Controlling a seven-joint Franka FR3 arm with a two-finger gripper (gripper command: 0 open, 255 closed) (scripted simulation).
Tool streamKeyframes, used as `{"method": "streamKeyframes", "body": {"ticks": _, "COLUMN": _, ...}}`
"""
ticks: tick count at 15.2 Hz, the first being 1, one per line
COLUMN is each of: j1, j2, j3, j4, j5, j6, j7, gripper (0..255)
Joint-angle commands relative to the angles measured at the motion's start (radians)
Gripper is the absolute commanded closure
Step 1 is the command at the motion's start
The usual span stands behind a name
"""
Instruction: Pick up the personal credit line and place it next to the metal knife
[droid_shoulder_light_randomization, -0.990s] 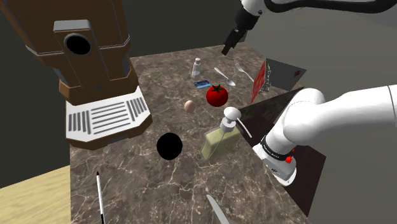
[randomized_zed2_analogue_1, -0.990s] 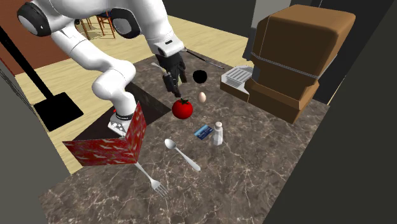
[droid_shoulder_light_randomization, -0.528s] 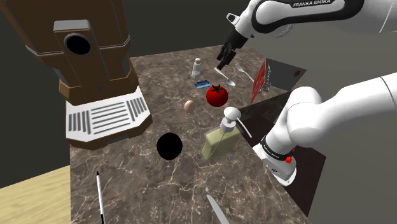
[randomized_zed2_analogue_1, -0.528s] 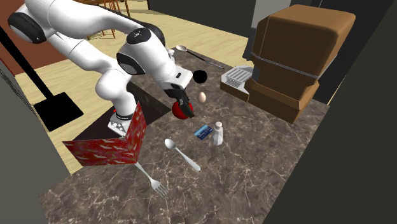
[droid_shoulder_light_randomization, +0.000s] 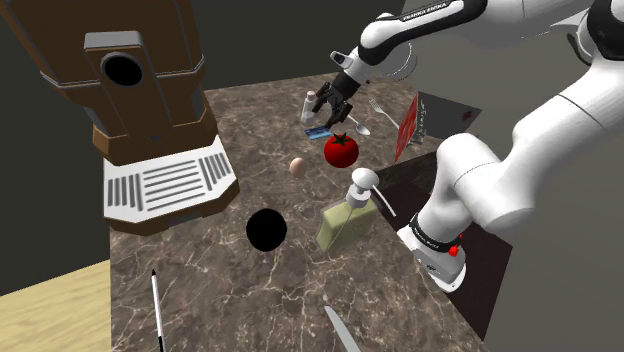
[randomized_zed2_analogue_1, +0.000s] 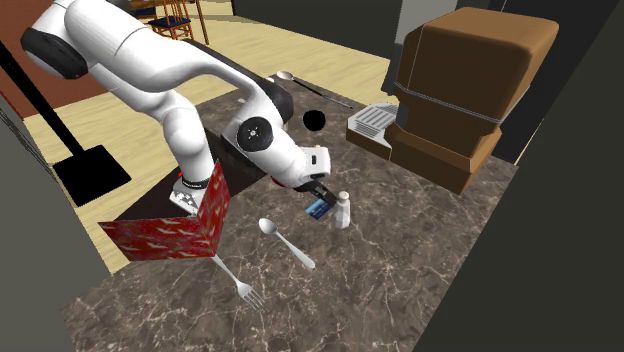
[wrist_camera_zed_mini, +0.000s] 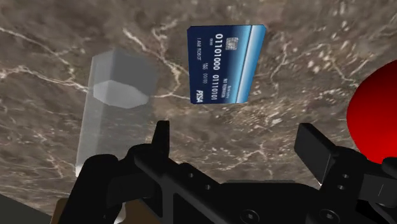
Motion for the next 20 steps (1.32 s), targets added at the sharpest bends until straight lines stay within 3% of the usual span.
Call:
{"method": "streamKeyframes", "body": {"ticks": 1, "j1": 0.103, "j2": 0.025, "j3": -0.098, "j4": 0.016, "j5": 0.037, "j6": 0.012, "j7": -0.110, "gripper": 0}}
{"method": "streamKeyframes", "body": {"ticks": 8, "j1": 0.261, "j2": 0.074, "j3": -0.217, "j4": 0.000, "j5": 0.113, "j6": 0.102, "j7": -0.163, "gripper": 0}}
{"method": "streamKeyframes", "body": {"ticks": 16, "j1": 0.261, "j2": 0.074, "j3": -0.217, "j4": 0.000, "j5": 0.113, "j6": 0.102, "j7": -0.163, "gripper": 0}}
{"method": "streamKeyframes", "body": {"ticks": 17, "j1": 0.261, "j2": 0.074, "j3": -0.216, "j4": 0.000, "j5": 0.113, "j6": 0.102, "j7": -0.163, "gripper": 255}}
{"method": "streamKeyframes", "body": {"ticks": 20, "j1": 0.262, "j2": 0.074, "j3": -0.218, "j4": 0.000, "j5": 0.113, "j6": 0.102, "j7": -0.163, "gripper": 255}}
